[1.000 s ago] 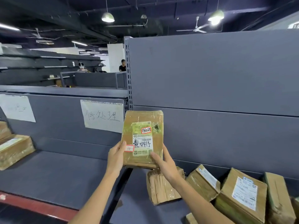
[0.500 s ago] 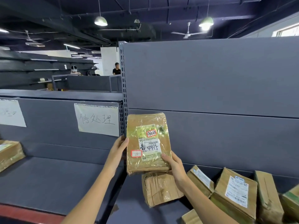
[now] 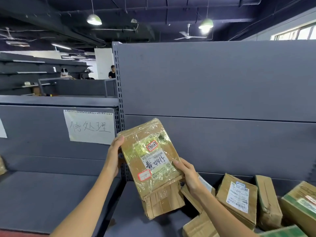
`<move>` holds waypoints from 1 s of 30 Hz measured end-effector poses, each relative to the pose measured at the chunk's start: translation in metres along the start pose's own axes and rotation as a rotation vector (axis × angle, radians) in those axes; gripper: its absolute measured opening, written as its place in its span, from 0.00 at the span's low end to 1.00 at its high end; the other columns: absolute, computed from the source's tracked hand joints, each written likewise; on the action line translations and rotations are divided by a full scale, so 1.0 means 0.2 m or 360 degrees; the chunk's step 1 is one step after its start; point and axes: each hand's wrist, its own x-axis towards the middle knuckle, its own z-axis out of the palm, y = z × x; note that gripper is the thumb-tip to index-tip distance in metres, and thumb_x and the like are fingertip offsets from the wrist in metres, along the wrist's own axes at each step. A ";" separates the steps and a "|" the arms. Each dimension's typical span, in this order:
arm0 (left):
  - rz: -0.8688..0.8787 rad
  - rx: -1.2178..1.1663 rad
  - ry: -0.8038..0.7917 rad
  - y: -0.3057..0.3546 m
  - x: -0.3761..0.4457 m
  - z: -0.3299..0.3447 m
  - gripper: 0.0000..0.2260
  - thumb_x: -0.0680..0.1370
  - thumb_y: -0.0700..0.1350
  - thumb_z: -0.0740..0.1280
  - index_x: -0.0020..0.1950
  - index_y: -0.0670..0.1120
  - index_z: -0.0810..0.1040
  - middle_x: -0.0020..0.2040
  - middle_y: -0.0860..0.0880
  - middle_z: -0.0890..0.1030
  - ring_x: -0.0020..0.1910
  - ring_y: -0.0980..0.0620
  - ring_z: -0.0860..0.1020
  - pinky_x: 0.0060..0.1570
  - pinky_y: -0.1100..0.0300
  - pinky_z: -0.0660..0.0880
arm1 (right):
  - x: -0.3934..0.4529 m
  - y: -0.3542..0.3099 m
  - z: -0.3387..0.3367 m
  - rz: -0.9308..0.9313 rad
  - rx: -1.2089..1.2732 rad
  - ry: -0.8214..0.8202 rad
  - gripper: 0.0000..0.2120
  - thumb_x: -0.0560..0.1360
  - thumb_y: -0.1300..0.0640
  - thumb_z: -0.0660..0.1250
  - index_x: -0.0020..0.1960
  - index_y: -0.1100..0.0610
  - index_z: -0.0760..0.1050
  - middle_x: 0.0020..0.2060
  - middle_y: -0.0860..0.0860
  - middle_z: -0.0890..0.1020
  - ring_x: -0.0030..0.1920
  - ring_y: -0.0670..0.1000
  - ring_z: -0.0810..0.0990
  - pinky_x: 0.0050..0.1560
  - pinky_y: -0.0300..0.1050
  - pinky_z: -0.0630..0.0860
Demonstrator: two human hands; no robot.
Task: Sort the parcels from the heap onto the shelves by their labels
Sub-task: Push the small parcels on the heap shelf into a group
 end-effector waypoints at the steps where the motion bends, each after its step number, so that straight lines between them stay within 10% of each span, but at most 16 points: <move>1: 0.0020 -0.0023 0.0019 0.00 -0.01 0.01 0.30 0.64 0.71 0.71 0.58 0.54 0.81 0.59 0.45 0.83 0.61 0.41 0.80 0.66 0.36 0.71 | 0.00 0.01 -0.01 -0.0026 -0.0002 0.0006 0.15 0.73 0.51 0.68 0.52 0.62 0.81 0.41 0.54 0.85 0.40 0.50 0.84 0.39 0.39 0.78; 18: 0.0119 -0.0106 0.0031 -0.06 0.01 0.02 0.21 0.67 0.62 0.69 0.54 0.53 0.82 0.56 0.46 0.83 0.60 0.40 0.80 0.67 0.33 0.69 | 0.02 0.09 -0.03 0.0011 -0.0015 0.0076 0.21 0.74 0.48 0.72 0.62 0.59 0.78 0.49 0.54 0.87 0.48 0.52 0.86 0.44 0.41 0.81; 25: 0.0152 -0.0051 0.0023 -0.06 0.02 0.04 0.36 0.64 0.71 0.73 0.64 0.50 0.76 0.64 0.42 0.80 0.63 0.41 0.78 0.67 0.34 0.70 | 0.01 0.12 -0.03 0.0064 0.0017 0.0073 0.19 0.73 0.48 0.72 0.57 0.60 0.79 0.47 0.53 0.86 0.46 0.51 0.85 0.44 0.40 0.80; 30: 0.0111 -0.0061 0.0065 -0.07 0.03 0.05 0.31 0.60 0.75 0.73 0.54 0.59 0.72 0.66 0.41 0.76 0.67 0.40 0.75 0.69 0.36 0.68 | 0.01 0.16 -0.01 0.0089 0.0041 0.0080 0.23 0.71 0.47 0.71 0.59 0.61 0.76 0.50 0.56 0.86 0.49 0.55 0.85 0.48 0.46 0.81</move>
